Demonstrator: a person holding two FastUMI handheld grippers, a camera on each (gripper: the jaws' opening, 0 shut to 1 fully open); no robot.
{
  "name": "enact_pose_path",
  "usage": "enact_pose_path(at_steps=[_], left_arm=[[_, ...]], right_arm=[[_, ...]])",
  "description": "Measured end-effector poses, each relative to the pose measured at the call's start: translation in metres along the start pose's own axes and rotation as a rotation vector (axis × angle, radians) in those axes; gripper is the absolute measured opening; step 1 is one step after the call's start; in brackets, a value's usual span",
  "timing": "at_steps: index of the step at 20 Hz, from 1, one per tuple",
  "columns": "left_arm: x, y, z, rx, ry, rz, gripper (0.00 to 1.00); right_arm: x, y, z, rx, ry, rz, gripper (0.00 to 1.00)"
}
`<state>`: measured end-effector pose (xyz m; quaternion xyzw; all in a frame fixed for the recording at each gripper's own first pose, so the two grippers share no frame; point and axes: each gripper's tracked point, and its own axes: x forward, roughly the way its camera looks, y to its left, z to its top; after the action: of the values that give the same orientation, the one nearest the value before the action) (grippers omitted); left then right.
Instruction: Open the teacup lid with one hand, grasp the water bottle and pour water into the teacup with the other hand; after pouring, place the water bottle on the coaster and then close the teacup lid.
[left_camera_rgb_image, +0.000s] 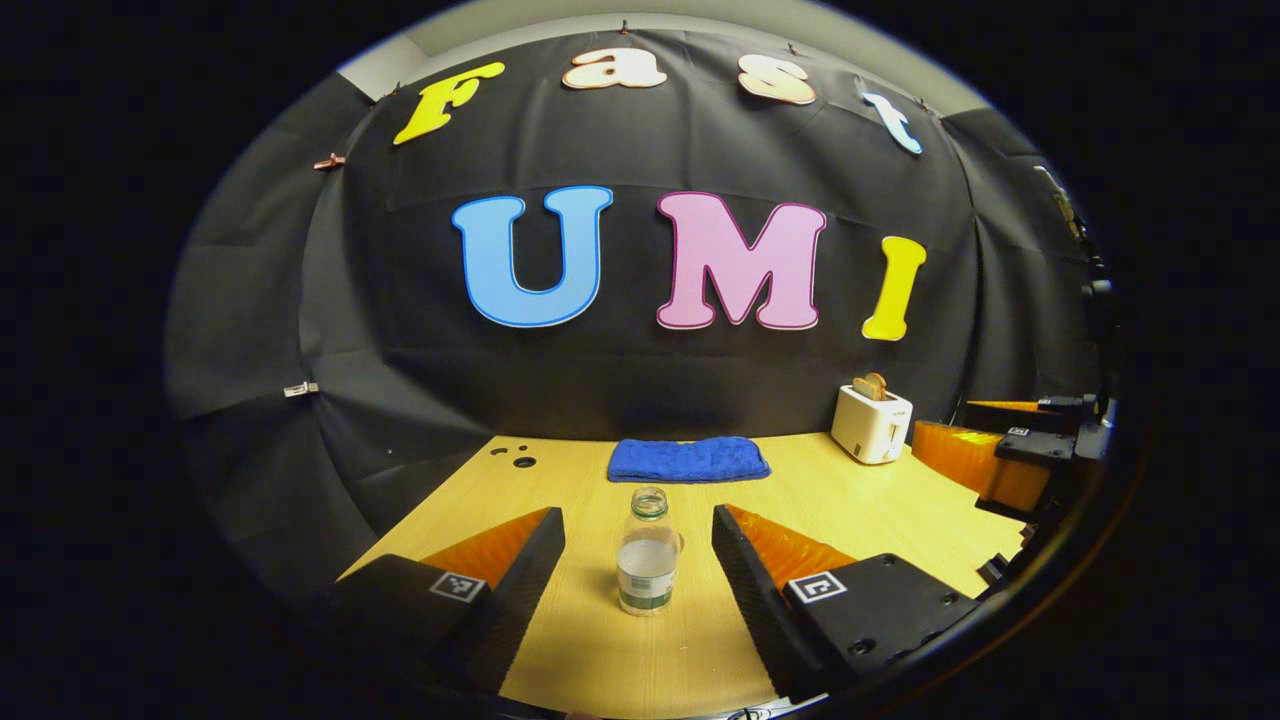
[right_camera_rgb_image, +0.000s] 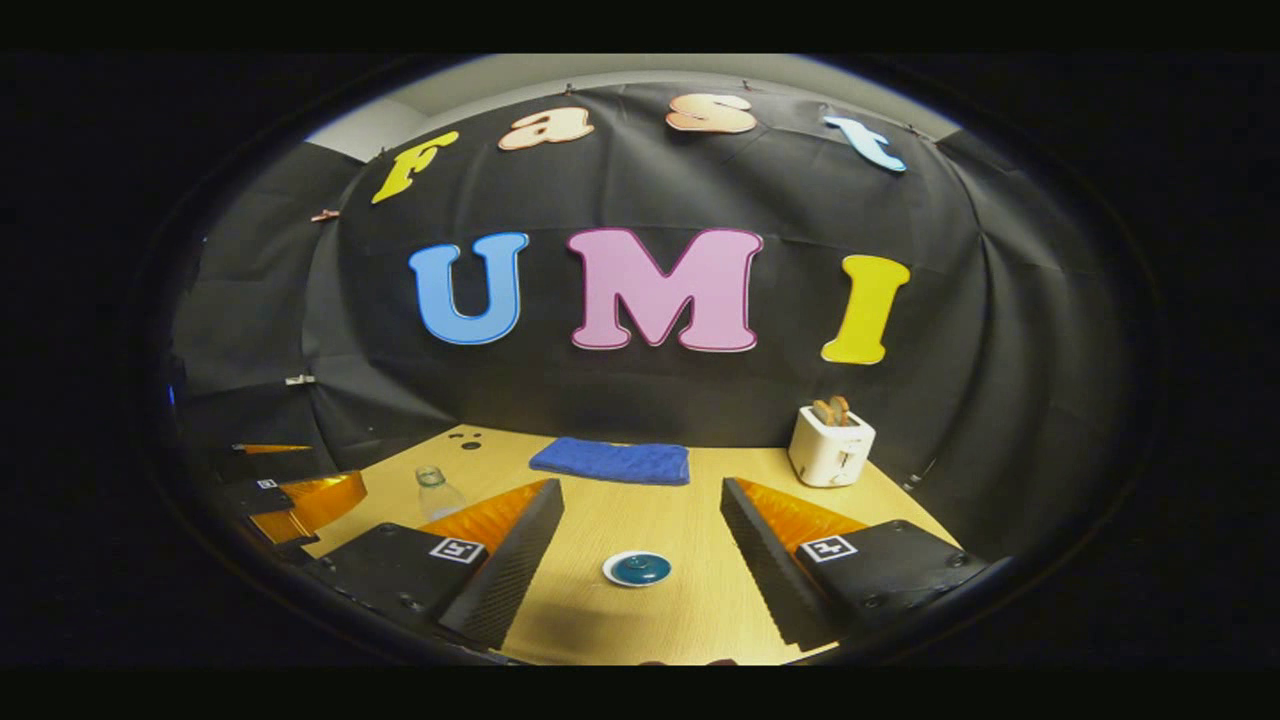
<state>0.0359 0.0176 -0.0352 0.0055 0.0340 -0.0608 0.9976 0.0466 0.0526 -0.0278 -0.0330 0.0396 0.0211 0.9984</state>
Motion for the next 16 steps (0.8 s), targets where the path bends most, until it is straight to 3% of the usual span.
enact_pose_path(at_steps=[7, 16], left_arm=[[0.007, -0.006, -0.019, 0.036, 0.04, -0.027, 0.94], [0.011, 0.027, -0.049, -0.002, 0.105, 0.049, 0.94]], right_arm=[[0.027, 0.004, -0.021, 0.0, 0.043, 0.013, 0.98], [0.07, 0.015, -0.071, -0.031, 0.141, 0.069, 0.99]])
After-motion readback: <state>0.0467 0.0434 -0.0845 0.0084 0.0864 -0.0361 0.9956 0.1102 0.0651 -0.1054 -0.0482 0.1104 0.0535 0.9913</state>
